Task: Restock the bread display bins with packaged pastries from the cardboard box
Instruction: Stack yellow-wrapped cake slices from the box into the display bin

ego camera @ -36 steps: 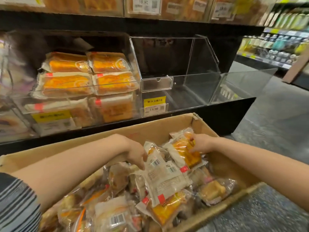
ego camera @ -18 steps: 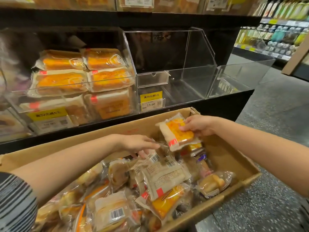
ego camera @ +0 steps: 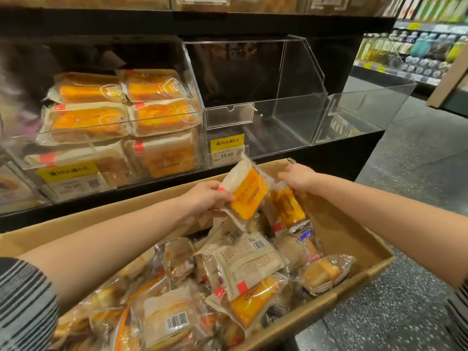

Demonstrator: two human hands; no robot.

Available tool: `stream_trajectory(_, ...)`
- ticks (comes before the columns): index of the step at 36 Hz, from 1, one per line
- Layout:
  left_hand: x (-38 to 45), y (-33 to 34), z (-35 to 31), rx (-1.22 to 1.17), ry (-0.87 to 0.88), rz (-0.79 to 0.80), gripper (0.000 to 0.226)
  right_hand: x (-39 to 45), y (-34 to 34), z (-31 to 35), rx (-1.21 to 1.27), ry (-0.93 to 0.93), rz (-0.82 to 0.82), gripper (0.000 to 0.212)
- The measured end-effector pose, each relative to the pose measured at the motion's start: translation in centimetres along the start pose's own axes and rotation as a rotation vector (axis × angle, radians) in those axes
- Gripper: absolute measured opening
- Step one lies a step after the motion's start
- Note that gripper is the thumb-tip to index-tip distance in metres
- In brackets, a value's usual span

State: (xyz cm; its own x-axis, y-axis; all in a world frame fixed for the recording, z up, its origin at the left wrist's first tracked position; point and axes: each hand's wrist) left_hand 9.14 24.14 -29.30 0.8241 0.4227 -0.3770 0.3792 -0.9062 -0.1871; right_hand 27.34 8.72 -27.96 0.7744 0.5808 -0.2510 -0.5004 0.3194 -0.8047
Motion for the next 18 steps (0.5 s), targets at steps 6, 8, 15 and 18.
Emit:
stream_trajectory(6, -0.2, -0.9, 0.0, 0.027, 0.020, -0.086, 0.020, 1.2, 1.6, -2.5, -0.539, -0.318, -0.054, 0.040)
stream_trajectory(8, -0.2, -1.1, 0.1, 0.026, 0.020, -0.097, 0.011, 1.5, 2.0, -2.8, -0.677, -0.400, -0.040, 0.052)
stream_trajectory(15, -0.3, -1.6, -0.1, 0.063, 0.031, -0.134, 0.021, 1.7, 1.8, -1.9, -0.839, -0.423, 0.001, 0.074)
stream_trajectory(18, -0.4, -1.8, -0.1, 0.047, 0.033, -0.156, 0.033, 1.8, 1.7, -1.3, -0.953, -0.389, 0.043, 0.067)
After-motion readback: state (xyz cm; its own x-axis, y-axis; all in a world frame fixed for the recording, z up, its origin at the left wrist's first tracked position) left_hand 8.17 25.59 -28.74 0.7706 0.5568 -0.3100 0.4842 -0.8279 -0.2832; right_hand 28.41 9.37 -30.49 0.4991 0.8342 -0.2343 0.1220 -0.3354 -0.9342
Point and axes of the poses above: each hand's wrist, its own x-axis towards the middle knuckle, its own y-axis out of the palm, z = x × y, and after that the axes turned 2 degrees about -z, right-handed
